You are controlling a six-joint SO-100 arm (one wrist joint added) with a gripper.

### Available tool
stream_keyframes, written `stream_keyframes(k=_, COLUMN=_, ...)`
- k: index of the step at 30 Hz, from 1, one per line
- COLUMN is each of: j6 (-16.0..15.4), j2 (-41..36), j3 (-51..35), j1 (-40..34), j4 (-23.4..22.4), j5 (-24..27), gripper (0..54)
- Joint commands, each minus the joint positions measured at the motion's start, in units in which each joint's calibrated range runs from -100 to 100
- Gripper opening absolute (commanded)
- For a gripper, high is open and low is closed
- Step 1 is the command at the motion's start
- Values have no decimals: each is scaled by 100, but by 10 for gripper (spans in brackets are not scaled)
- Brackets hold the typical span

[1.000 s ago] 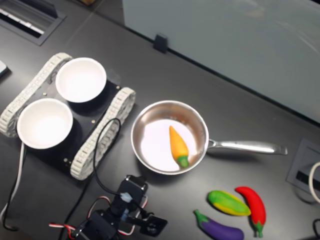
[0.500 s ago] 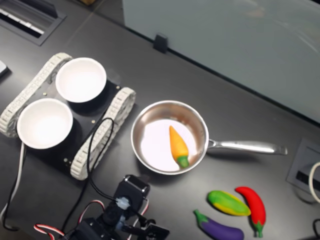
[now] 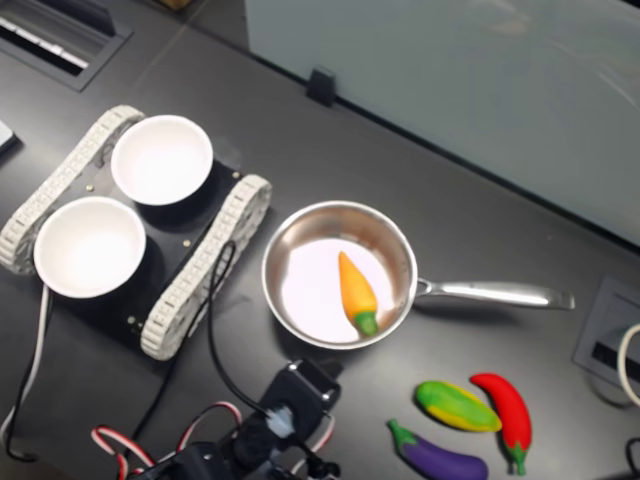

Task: Pick up the brinjal and place them in the pan

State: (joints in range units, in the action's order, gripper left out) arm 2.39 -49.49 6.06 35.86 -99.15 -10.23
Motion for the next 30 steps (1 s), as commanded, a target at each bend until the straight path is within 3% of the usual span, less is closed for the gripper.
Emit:
stream_keyframes(k=1, j6=-340, j2=559, j3=-856, j1=921, j4=-51, j5=-137, gripper=19)
stream_keyframes(k=6, j6=-768, j2=1276, j3=-1456, j1=2010, j4=-51, j5=-357, gripper=21)
stream_keyframes(k=14, j6=-785, j2=2069, j3=-2137, j1=2847, j4=-42, j5=-689, gripper=42)
stream_keyframes(k=27, j6=-802, j2=3140, j3=-2692, j1=3615, j4=-42, j5=-1289, gripper=143)
stream_keyframes(k=30, j6=-802, j2=3275, j3=-2719, j1=3787, j4=-42, j5=-1275, gripper=194)
